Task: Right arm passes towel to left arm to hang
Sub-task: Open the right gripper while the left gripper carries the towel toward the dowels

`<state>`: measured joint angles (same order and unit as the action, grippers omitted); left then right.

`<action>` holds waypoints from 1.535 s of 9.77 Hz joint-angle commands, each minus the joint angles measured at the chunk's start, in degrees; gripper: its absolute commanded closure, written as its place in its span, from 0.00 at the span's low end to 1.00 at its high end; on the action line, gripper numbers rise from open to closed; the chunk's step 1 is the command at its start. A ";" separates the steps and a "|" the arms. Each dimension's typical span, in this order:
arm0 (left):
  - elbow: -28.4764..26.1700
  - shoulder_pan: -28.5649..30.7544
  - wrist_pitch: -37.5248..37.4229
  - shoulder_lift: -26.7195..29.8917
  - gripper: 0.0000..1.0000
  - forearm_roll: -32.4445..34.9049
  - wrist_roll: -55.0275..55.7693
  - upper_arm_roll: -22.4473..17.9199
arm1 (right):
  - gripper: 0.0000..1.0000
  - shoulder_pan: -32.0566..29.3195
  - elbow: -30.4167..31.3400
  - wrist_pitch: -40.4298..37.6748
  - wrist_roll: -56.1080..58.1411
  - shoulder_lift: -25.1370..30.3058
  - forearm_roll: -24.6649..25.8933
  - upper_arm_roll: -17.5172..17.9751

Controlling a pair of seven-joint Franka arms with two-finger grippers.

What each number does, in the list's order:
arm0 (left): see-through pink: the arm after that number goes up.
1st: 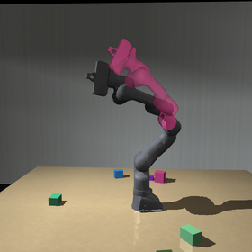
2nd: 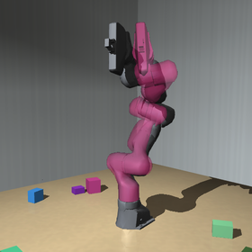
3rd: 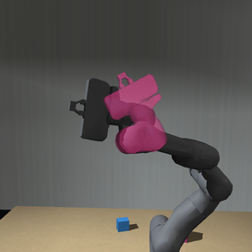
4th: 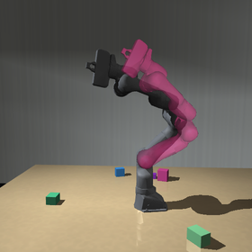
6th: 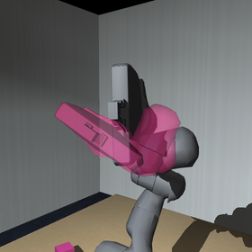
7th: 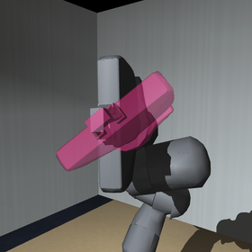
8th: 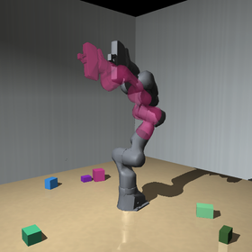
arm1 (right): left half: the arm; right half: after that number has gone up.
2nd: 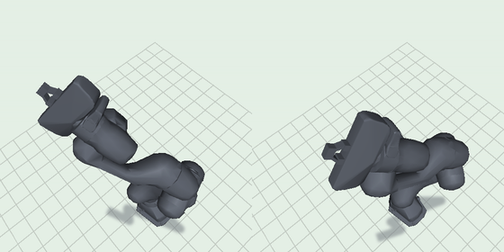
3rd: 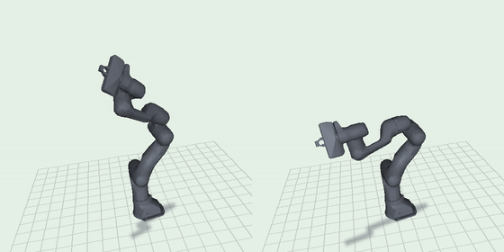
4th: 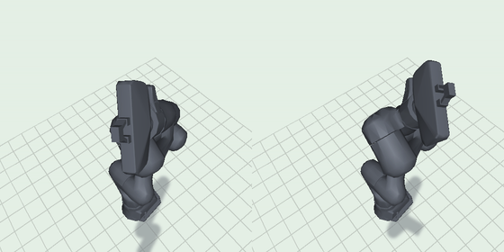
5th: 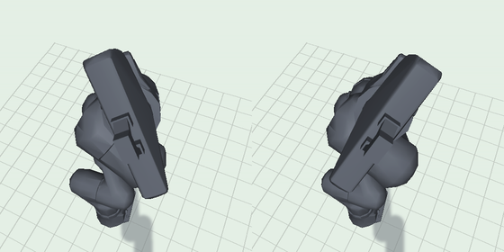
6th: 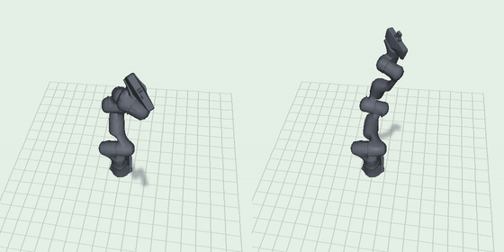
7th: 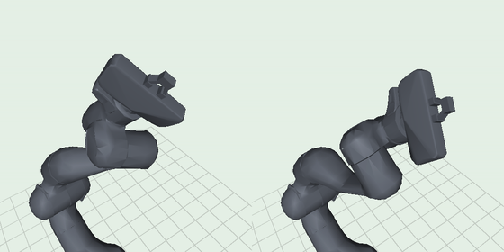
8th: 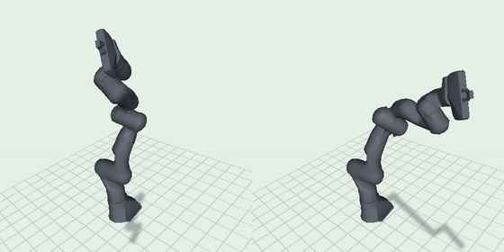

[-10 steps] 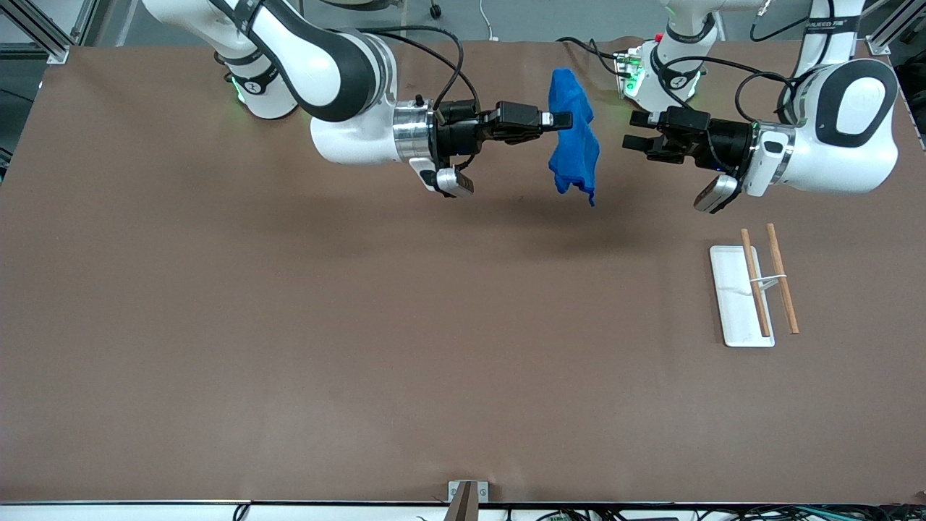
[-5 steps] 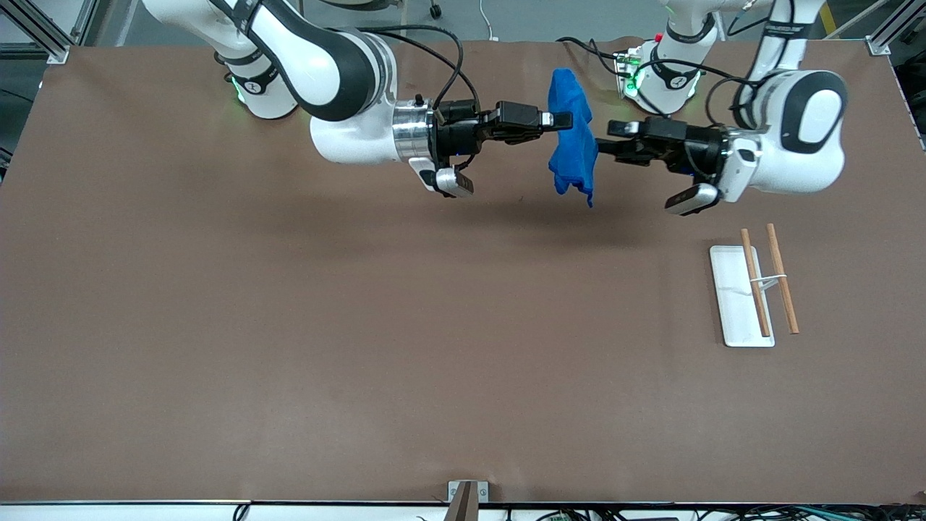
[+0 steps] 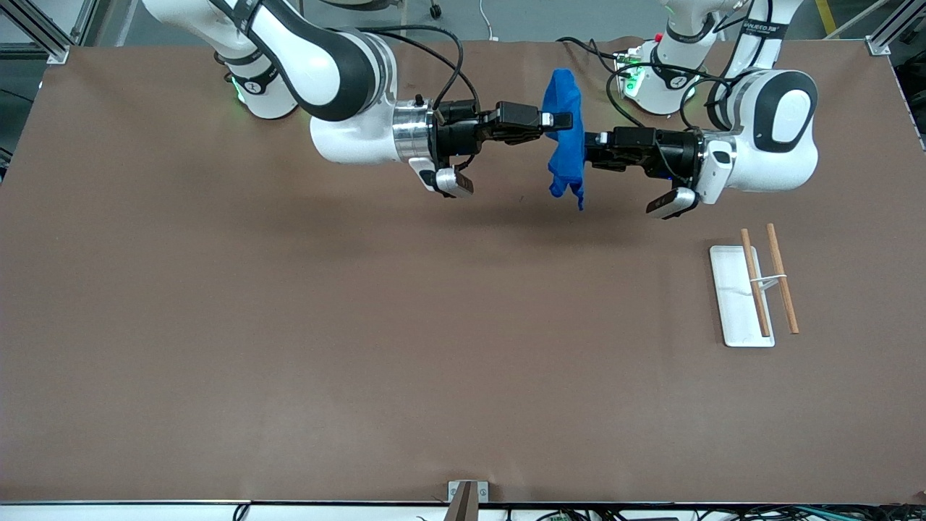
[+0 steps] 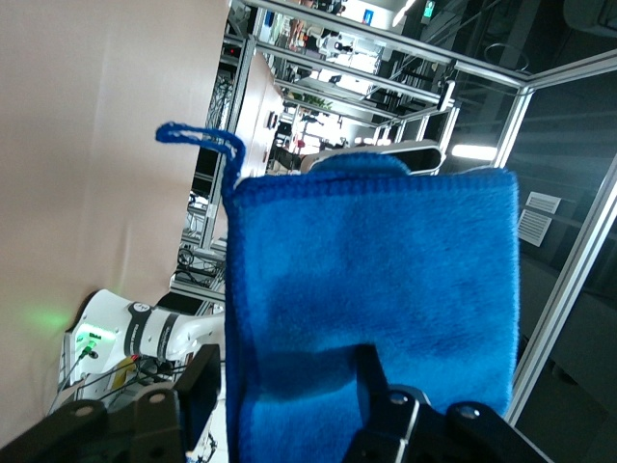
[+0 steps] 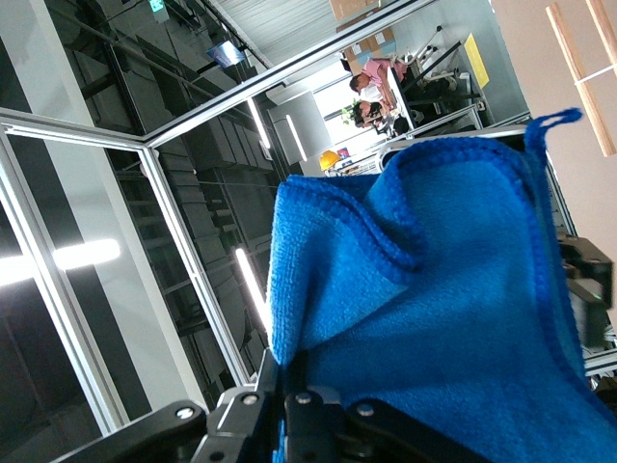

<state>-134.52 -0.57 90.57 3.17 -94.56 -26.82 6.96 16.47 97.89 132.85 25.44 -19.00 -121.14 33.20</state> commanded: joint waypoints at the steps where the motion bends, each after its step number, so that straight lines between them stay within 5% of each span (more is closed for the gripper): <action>1: -0.57 0.84 0.93 -0.62 1.00 -0.63 -2.10 0.07 | 1.00 0.32 -0.86 0.48 1.37 -0.43 -1.38 0.11; 5: 2.05 1.45 0.84 -0.27 1.00 0.94 -1.92 -2.04 | 1.00 0.32 -0.86 0.48 1.37 -0.43 -1.38 0.11; 7: 5.57 1.54 0.93 -0.36 1.00 7.33 -1.66 -3.34 | 1.00 0.14 -0.77 0.57 1.37 -0.43 -1.29 0.11; 8: 7.50 1.54 0.93 -0.36 1.00 12.07 -1.14 -4.40 | 0.78 -0.38 -0.33 1.09 1.19 -0.43 -0.86 -0.06; 9: 9.52 1.54 1.01 -0.36 1.00 17.68 -0.61 -5.54 | 0.01 -0.47 0.28 5.71 1.28 -0.34 -0.16 -0.06; 11: 12.43 1.54 1.10 -0.45 1.00 27.02 -0.61 -7.48 | 0.00 -1.26 2.03 14.44 1.01 0.27 6.40 -0.15; 15: 23.92 1.54 1.72 -5.26 1.00 50.03 -2.01 -14.76 | 0.00 -11.25 11.17 13.67 0.93 -0.25 33.52 -0.59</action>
<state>-114.55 0.92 91.97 2.43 -49.86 -27.13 -6.23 9.27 106.35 147.92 26.39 -20.15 -94.60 31.96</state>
